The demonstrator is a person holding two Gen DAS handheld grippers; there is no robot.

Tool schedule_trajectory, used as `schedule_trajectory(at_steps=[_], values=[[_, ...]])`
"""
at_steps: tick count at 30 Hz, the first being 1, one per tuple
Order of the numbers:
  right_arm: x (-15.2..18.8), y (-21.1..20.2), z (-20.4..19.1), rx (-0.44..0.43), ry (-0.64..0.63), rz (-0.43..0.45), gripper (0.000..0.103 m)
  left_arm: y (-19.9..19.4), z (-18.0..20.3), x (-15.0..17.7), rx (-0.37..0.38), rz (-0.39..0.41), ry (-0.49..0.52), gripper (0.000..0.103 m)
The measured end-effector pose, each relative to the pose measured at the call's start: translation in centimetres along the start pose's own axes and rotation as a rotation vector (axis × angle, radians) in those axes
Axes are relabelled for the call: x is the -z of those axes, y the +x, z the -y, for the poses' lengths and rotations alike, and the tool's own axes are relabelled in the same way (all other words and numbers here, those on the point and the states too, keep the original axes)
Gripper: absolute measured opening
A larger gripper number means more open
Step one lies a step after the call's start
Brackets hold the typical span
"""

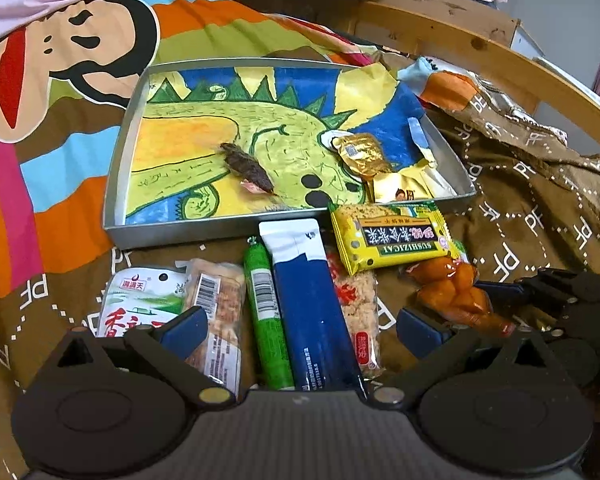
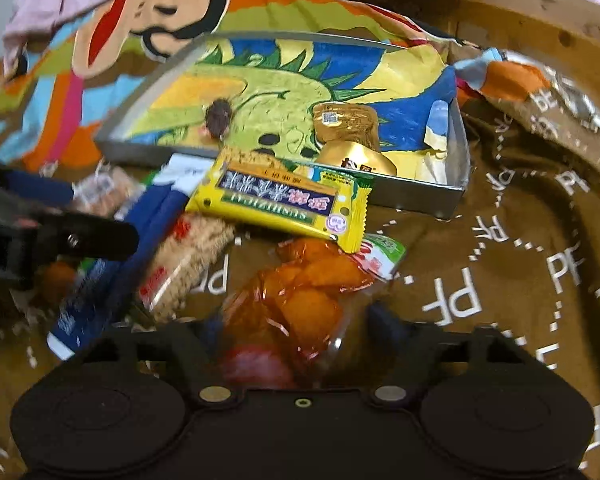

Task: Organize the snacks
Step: 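Grasp the orange red-label packet with the right tool while the left tool grasps the blue-white tube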

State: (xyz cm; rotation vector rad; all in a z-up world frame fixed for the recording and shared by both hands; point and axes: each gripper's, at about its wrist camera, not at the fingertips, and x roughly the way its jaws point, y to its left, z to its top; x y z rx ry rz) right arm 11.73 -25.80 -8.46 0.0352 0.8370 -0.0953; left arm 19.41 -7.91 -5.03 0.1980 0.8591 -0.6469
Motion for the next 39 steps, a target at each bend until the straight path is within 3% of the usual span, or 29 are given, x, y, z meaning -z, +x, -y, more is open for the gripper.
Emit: schedule_trajectory(at_steps=[2, 5, 13, 22, 25, 27, 28, 32, 37, 39], values=[[-0.2, -0.6, 0.0, 0.009, -0.001, -0.027, 0.043, 0.0, 0.0, 0.1, 0.020, -0.006, -0.006, 0.102], [-0.3, -1.5, 0.4, -0.018, 0.026, -0.062, 0.040, -0.1, 0.0, 0.1, 0.056, -0.001, -0.019, 0.102], [0.0, -1.5, 0.6, -0.043, 0.018, -0.066, 0.041, 0.6, 0.7, 0.2, 0.107, -0.023, 0.018, 0.089], [0.0, -1.3, 0.4, -0.041, 0.000, -0.059, 0.046, 1.5, 1.3, 0.3, 0.062, -0.039, 0.053, 0.081], [0.0, -1.3, 0.1, -0.030, -0.021, -0.041, 0.045, 1.7, 1.7, 0.2, 0.028, -0.038, 0.074, 0.072], [0.0, -1.2, -0.2, -0.023, -0.037, -0.034, 0.046, 1.7, 2.1, 0.2, 0.022, -0.041, 0.092, 0.050], [0.0, -1.1, -0.2, -0.020, -0.040, -0.033, 0.046, 1.9, 2.2, 0.2, 0.024, -0.056, 0.093, 0.047], [0.1, -1.1, -0.2, -0.020, -0.040, -0.030, 0.046, 2.1, 3.0, 0.5, -0.009, -0.066, 0.140, 0.048], [0.2, -0.9, -0.3, -0.017, -0.068, -0.004, 0.047, 3.0, 2.1, 0.1, 0.015, -0.099, 0.039, 0.053], [0.2, -0.7, -0.2, -0.029, -0.066, 0.008, 0.053, 3.1, 1.8, -0.2, 0.022, -0.104, 0.007, 0.051]])
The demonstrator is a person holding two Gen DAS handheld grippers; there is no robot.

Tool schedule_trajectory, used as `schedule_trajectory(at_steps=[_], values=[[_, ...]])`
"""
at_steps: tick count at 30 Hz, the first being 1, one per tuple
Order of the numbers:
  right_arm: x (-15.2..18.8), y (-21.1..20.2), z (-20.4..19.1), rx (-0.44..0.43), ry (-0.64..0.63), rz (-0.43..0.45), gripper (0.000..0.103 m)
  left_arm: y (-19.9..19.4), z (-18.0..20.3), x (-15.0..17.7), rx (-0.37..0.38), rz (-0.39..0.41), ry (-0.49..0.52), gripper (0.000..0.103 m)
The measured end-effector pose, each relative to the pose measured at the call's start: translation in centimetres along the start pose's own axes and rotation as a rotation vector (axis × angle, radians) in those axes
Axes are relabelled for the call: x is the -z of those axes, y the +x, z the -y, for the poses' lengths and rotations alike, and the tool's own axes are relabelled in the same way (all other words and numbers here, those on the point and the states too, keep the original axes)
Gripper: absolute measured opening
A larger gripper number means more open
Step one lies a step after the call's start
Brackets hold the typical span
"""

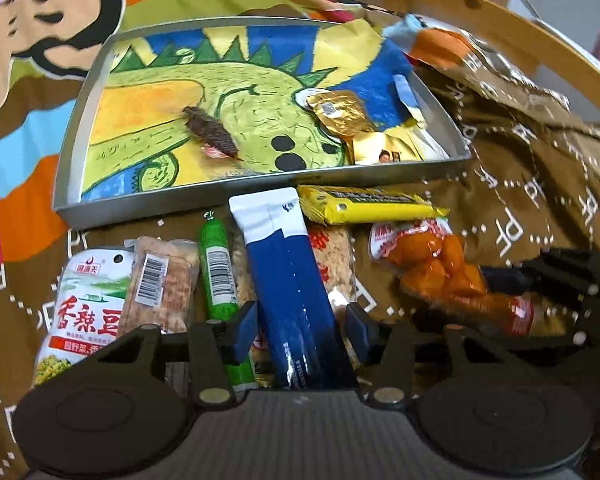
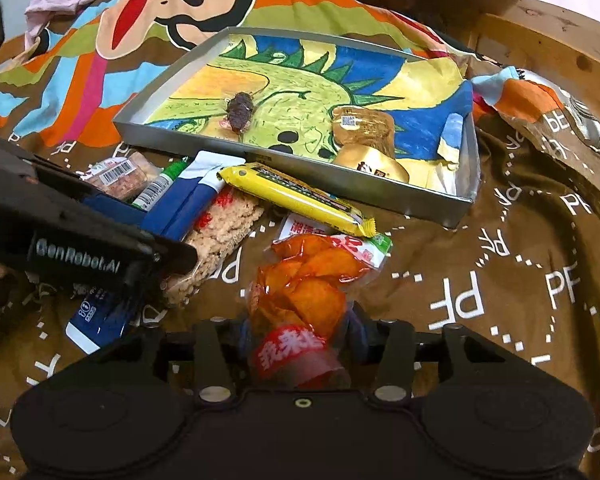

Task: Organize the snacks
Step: 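Grasp the orange red-label packet with the right tool while the left tool grasps the blue-white tube, then lift the orange packet with the right tool while the left tool lifts the blue tube toward the tray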

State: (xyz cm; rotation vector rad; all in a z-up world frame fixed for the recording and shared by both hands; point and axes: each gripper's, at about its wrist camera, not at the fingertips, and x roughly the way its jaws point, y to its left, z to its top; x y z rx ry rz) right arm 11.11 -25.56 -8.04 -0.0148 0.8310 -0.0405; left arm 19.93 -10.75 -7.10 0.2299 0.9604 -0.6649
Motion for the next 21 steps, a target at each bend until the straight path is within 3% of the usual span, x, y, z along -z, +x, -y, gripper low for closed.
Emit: schedule_trajectory(at_steps=[6, 7, 9, 12, 16, 21], values=[[0.0, 0.2, 0.5, -0.048, 0.060, 0.020, 0.062, -0.1, -0.2, -0.1, -0.023, -0.013, -0.039, 0.044], [0.0, 0.3, 0.4, -0.042, 0.056, 0.018, 0.060, -0.2, -0.1, -0.1, -0.026, -0.018, -0.045, 0.043], [0.0, 0.4, 0.2, -0.011, 0.041, 0.014, 0.047, -0.3, -0.2, -0.1, -0.023, -0.027, -0.061, 0.042], [-0.1, 0.2, 0.0, 0.013, 0.030, -0.002, 0.041, -0.7, -0.2, 0.1, -0.016, -0.040, -0.093, 0.041], [0.3, -0.7, -0.7, 0.026, -0.016, -0.010, 0.041, -1.5, -0.1, 0.7, 0.008, -0.063, -0.141, 0.041], [1.7, -2.6, -2.8, 0.071, -0.159, 0.016, 0.040, -3.0, 0.4, 1.5, 0.049, -0.063, -0.187, 0.041]])
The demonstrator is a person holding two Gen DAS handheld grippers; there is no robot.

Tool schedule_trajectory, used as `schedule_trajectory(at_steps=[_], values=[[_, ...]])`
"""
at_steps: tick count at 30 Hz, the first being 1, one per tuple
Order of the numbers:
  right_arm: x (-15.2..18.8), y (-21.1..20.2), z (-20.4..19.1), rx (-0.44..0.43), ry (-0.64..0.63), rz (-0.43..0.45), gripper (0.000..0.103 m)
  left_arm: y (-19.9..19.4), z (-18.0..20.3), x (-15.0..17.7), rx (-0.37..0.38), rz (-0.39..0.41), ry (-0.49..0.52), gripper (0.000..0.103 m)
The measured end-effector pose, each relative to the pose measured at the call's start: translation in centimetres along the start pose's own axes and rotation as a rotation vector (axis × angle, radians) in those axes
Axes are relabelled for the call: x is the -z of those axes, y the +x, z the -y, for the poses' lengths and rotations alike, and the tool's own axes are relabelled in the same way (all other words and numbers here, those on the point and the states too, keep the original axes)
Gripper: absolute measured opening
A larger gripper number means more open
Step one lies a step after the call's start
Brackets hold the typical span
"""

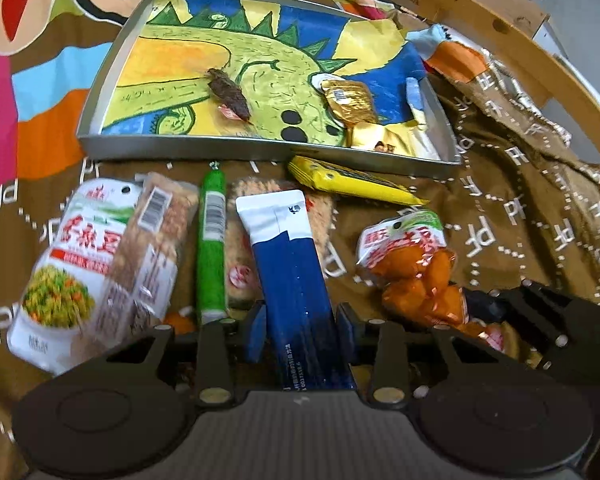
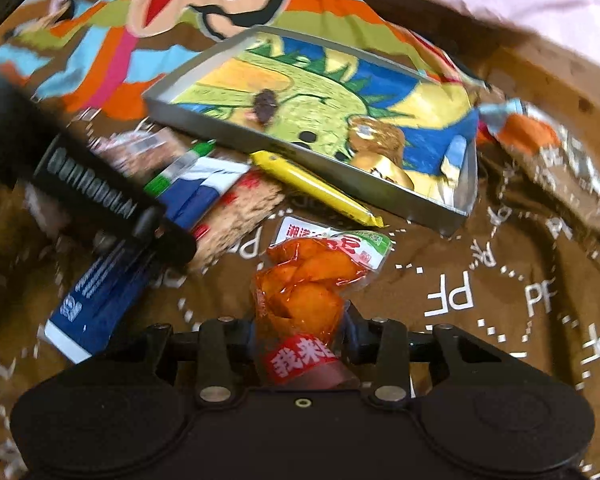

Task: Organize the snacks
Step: 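Lift the orange packet with the right tool while the left tool lifts the blue tube toward the tray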

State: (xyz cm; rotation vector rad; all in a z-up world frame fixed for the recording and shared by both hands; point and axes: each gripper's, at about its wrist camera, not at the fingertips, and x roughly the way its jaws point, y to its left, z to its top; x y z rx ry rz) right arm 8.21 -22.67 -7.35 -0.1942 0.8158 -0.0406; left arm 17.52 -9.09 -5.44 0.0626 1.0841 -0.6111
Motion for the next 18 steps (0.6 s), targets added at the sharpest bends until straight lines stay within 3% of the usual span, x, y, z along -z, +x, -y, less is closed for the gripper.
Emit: schedule_trajectory(at_steps=[5, 12, 18], values=[[1.0, -1.6, -1.5, 0.055, -0.105, 0.023, 0.040, -1.6, 0.2, 0.6, 0.006, 0.021, -0.018, 0.041], [1.1, -3.9, -1.0, 0.072, -0.047, 0.080, 0.040, -4.3, -0.9, 0.5, 0.015, 0.084, -0.103, 0.041], [0.4, -4.7, -0.6, 0.104, -0.017, 0.193, 0.041, -5.9, -1.4, -1.1, -0.067, 0.208, -0.124, 0.041]])
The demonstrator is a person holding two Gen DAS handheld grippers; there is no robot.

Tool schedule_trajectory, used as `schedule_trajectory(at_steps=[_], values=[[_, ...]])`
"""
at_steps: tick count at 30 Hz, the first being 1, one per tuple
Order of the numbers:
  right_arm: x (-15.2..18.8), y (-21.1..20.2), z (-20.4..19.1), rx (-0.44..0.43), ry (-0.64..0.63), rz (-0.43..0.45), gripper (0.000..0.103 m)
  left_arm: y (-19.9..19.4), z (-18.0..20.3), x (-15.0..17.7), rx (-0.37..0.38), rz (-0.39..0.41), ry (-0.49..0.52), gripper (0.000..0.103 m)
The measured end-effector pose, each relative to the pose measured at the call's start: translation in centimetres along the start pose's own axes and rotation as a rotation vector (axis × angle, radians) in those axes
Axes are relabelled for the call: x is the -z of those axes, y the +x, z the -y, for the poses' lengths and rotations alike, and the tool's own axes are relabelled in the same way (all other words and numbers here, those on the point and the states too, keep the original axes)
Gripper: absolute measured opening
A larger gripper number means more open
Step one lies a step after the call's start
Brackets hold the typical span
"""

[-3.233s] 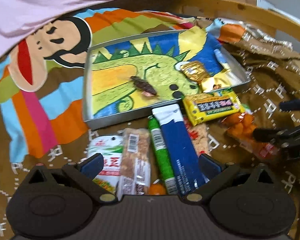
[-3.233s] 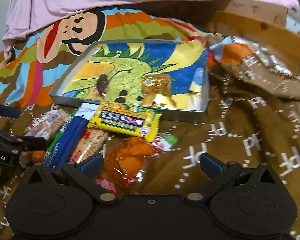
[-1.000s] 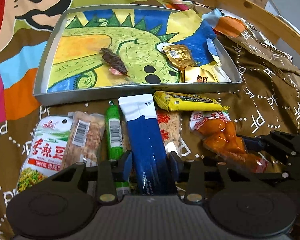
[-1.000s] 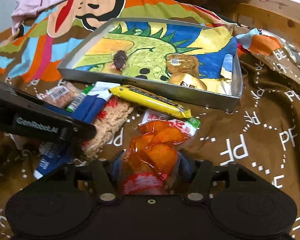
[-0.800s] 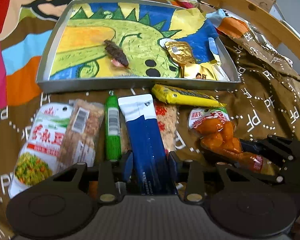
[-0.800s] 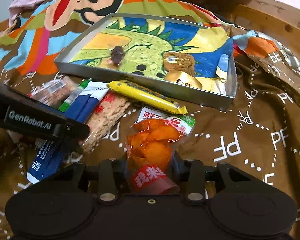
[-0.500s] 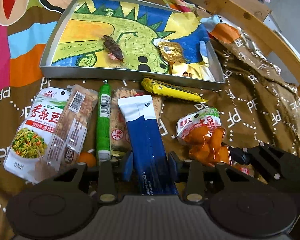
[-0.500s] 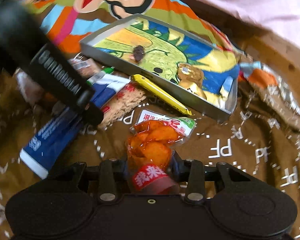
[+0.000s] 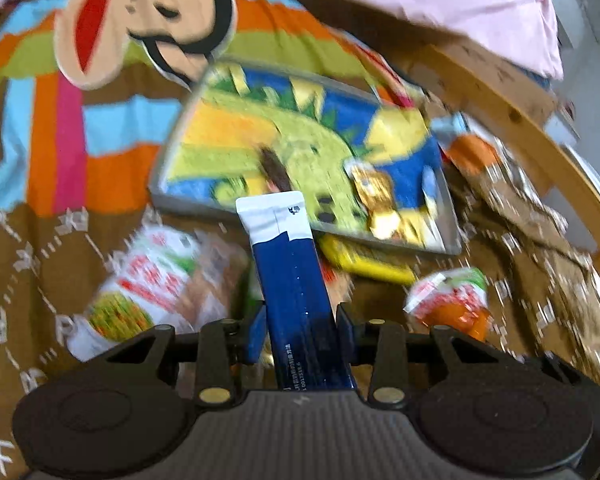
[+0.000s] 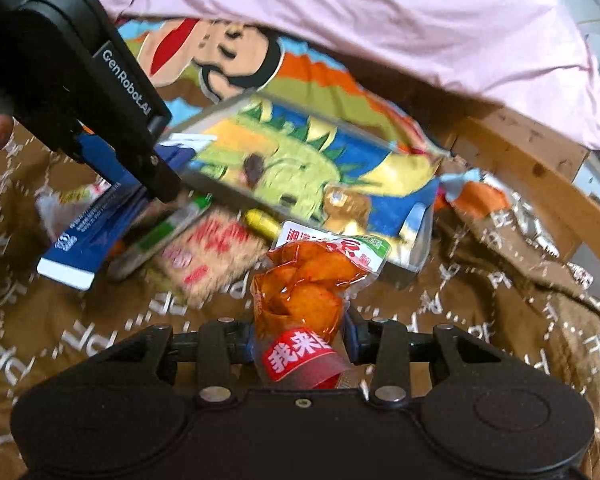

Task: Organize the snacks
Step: 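Lift the orange packet with the right tool while the left tool lifts the blue tube toward the tray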

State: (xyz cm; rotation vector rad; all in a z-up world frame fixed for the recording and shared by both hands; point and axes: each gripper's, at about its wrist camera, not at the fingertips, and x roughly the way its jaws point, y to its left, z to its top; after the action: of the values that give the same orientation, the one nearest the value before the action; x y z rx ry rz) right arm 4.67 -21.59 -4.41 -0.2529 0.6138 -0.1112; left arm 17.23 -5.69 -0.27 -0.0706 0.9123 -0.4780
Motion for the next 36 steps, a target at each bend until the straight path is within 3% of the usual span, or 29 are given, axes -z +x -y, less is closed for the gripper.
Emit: schedule_trajectory(at_steps=[3, 7, 11, 17, 22, 27, 36], values=[[-0.6, 0.7, 0.2, 0.014, 0.024, 0.043, 0.041, 0.0, -0.3, -1.1, -0.040, 0.071, -0.005, 0.041], [-1.8, 2.0, 0.3, 0.036, 0.022, 0.119, 0.041, 1.0, -1.0, -3.3, -0.028, 0.129, -0.053, 0.041], [-3.0, 3.5, 0.7, 0.060, 0.019, 0.181, 0.041, 2.3, -1.2, -5.3, -0.078, 0.227, -0.027, 0.041], [-5.4, 7.0, 2.1, 0.081, 0.038, 0.239, 0.041, 5.3, -2.7, -8.8, -0.056, 0.275, -0.132, 0.041], [-7.8, 10.0, 3.5, 0.079, 0.090, 0.268, 0.041, 7.4, -3.3, -11.3, -0.082, 0.338, -0.128, 0.041], [-8.8, 13.6, 4.3, 0.071, 0.126, 0.251, 0.041, 10.4, -4.3, -12.0, -0.079, 0.351, -0.136, 0.041], [-8.8, 18.5, 3.7, 0.056, 0.129, 0.170, 0.041, 14.7, -4.9, -11.3, -0.066, 0.265, -0.103, 0.041]])
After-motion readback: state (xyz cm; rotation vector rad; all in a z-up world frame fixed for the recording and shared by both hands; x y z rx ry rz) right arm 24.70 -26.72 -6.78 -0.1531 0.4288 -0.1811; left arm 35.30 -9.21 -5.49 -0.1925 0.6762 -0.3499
